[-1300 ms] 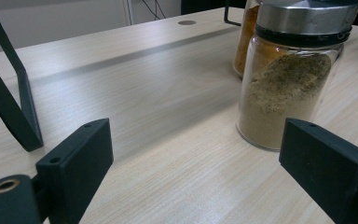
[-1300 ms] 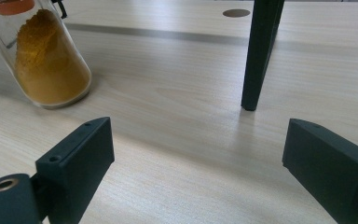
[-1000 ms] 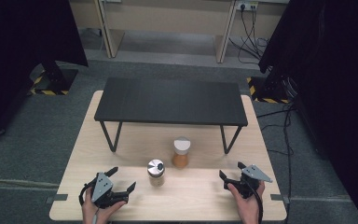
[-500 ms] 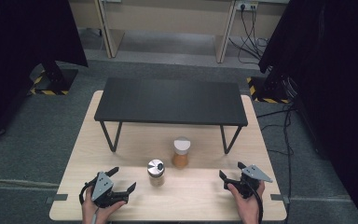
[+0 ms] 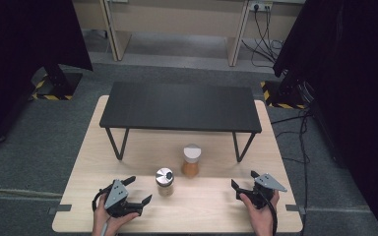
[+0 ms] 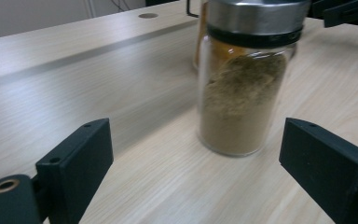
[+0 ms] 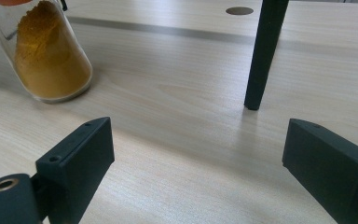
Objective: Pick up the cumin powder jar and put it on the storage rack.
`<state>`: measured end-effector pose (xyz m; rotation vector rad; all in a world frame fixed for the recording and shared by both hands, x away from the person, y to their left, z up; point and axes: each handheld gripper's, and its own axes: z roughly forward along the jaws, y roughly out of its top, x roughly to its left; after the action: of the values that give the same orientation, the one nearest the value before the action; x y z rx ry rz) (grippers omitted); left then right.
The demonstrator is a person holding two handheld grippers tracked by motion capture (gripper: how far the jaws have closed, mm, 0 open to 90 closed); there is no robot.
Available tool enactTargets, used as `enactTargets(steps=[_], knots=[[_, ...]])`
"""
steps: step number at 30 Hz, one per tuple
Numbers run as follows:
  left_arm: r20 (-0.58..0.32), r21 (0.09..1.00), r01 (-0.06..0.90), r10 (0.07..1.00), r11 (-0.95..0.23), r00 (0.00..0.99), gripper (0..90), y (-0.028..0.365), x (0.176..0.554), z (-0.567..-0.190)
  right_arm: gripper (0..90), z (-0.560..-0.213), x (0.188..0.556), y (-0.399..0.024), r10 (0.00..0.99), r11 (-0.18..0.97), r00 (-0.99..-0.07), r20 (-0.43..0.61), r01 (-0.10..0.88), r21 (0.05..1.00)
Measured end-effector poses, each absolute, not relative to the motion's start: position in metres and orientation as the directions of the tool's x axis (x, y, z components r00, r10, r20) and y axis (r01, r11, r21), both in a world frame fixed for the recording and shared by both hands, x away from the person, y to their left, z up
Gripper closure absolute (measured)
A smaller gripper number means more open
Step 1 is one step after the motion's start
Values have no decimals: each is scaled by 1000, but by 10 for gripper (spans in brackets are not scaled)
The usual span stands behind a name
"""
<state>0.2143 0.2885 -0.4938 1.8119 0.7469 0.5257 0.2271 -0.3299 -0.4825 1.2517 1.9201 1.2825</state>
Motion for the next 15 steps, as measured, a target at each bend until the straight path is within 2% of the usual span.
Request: enactTargets(steps=[9, 15], knots=[[-23, 932, 241, 620, -271, 784, 95, 280, 237, -493, 90, -483, 227, -329, 892, 132, -447, 72, 409, 903], [-18, 935, 225, 598, -273, 801, 98, 275, 244, -492, 91, -482, 227, -329, 891, 140, -449, 65, 410, 901]])
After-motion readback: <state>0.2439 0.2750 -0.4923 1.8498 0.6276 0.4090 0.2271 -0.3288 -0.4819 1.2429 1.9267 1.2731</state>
